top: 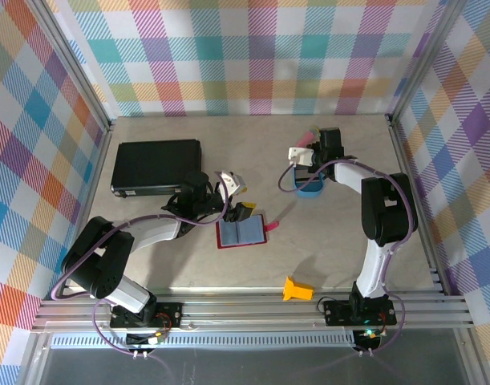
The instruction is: Put the credit cards into the card holder
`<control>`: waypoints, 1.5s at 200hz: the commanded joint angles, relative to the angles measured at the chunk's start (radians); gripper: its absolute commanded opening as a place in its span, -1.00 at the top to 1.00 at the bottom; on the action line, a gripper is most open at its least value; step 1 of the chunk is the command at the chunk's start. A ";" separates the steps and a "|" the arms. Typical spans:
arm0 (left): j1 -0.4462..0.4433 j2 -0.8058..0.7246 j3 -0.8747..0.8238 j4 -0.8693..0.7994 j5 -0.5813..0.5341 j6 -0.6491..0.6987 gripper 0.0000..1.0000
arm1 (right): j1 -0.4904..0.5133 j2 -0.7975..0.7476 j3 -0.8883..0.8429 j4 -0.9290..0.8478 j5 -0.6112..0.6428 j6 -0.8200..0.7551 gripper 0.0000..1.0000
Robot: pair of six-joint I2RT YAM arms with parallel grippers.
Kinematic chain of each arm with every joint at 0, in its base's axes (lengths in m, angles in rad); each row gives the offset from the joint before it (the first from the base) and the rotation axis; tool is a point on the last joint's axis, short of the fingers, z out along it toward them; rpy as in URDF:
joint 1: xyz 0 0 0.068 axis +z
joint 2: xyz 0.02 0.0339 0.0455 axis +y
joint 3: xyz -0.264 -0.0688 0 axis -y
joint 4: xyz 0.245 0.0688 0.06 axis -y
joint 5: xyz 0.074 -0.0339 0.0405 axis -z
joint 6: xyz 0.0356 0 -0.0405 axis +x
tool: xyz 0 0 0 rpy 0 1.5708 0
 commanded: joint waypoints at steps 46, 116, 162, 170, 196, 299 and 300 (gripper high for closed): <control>-0.008 0.010 0.005 0.047 0.033 -0.021 -0.40 | 0.004 -0.028 0.042 0.030 0.014 0.030 0.54; -0.009 0.013 0.005 0.046 0.032 -0.021 -0.40 | -0.006 -0.053 0.039 -0.070 -0.086 0.077 0.13; -0.009 0.014 0.006 0.045 0.029 -0.021 -0.40 | -0.006 -0.018 0.033 -0.060 -0.061 0.048 -0.17; -0.009 0.015 0.006 0.046 0.028 -0.021 -0.40 | -0.006 -0.011 0.037 -0.055 -0.058 0.048 -0.18; -0.011 0.019 0.005 0.044 0.027 -0.021 -0.41 | -0.006 0.012 0.052 -0.054 -0.051 0.042 -0.23; -0.012 0.026 0.007 0.044 0.027 -0.023 -0.41 | -0.008 0.067 0.104 -0.065 -0.027 0.050 -0.23; -0.012 0.026 0.007 0.044 0.027 -0.023 -0.41 | -0.008 0.068 0.104 -0.065 -0.025 0.050 -0.23</control>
